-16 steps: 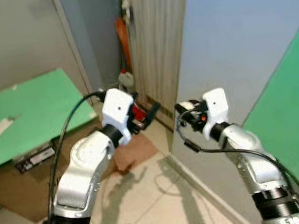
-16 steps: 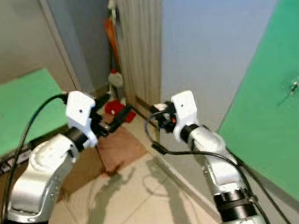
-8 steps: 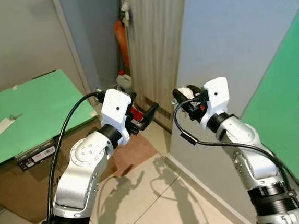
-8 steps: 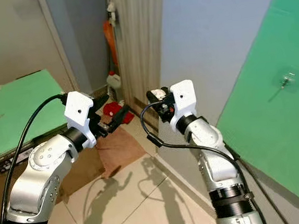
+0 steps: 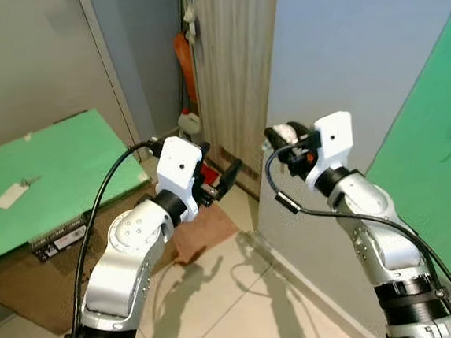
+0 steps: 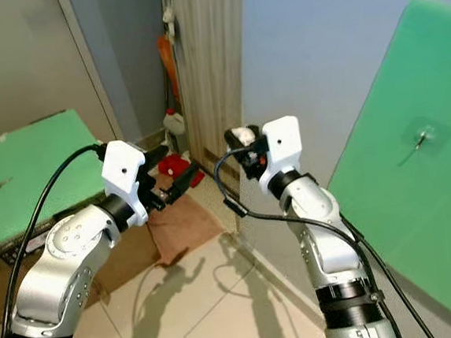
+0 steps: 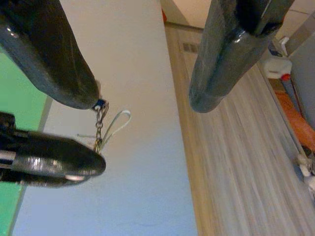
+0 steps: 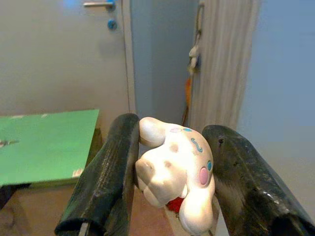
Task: Hang keys on a hook
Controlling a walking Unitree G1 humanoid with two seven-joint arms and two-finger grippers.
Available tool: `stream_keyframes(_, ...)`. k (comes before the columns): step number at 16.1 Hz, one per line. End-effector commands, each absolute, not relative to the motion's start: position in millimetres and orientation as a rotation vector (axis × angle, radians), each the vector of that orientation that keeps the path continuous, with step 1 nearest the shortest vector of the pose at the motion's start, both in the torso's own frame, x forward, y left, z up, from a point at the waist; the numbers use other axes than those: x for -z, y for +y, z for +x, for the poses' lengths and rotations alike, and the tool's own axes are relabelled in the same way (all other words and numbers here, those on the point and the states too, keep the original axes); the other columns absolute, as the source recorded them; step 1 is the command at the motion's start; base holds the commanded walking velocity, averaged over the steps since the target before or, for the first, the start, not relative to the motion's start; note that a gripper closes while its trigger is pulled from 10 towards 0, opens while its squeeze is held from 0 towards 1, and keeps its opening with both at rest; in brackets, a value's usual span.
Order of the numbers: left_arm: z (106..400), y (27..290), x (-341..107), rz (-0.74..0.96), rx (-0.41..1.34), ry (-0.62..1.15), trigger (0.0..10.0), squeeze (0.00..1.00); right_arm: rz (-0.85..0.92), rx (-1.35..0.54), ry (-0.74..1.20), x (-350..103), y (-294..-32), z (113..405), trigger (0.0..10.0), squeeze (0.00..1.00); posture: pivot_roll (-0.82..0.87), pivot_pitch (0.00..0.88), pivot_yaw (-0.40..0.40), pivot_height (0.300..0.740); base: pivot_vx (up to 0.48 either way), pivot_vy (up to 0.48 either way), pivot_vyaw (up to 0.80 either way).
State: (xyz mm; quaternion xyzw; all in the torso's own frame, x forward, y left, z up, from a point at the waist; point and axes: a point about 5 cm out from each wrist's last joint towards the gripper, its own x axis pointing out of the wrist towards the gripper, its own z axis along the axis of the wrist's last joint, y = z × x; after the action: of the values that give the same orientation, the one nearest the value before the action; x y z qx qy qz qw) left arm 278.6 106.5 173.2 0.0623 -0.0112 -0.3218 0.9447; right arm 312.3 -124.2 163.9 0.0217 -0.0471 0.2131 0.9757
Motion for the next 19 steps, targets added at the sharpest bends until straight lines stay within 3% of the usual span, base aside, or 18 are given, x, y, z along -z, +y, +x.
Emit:
stream_keyframes(1, 277, 104, -174, 0.133, 0.683, -0.019, 10.0, 0.00, 0.048, -0.426, -0.148, -177, -126, 314, 10.0, 0.00, 0.05, 0.000, 0.007, 0.740, 0.000, 0.000, 0.00)
stream_keyframes(8, 276, 101, -173, 0.123, 0.690, -0.014, 10.0, 0.00, 0.035, -0.412, -0.119, -168, -126, 314, 10.0, 0.00, 0.05, 0.000, 0.000, 0.740, 0.000, 0.000, 0.00)
stream_keyframes(14, 275, 99, -173, 0.102, 0.693, -0.008, 10.0, 0.00, 0.033, -0.413, -0.086, -159, -120, 314, 10.0, 0.00, 0.05, 0.000, 0.001, 0.740, 0.000, 0.465, 0.00)
stream_keyframes(17, 276, 98, -173, 0.113, 0.695, -0.010, 10.0, 0.00, 0.027, -0.415, -0.076, -158, -119, 313, 10.0, 0.00, 0.05, 0.000, 0.004, 0.740, 0.000, 0.464, -0.67)
stream_keyframes(19, 276, 99, -173, 0.120, 0.691, -0.014, 10.0, 0.00, 0.019, -0.405, -0.098, -160, -121, 313, 10.0, 0.00, 0.04, 0.000, 0.004, 0.740, 0.000, 0.000, -0.40)
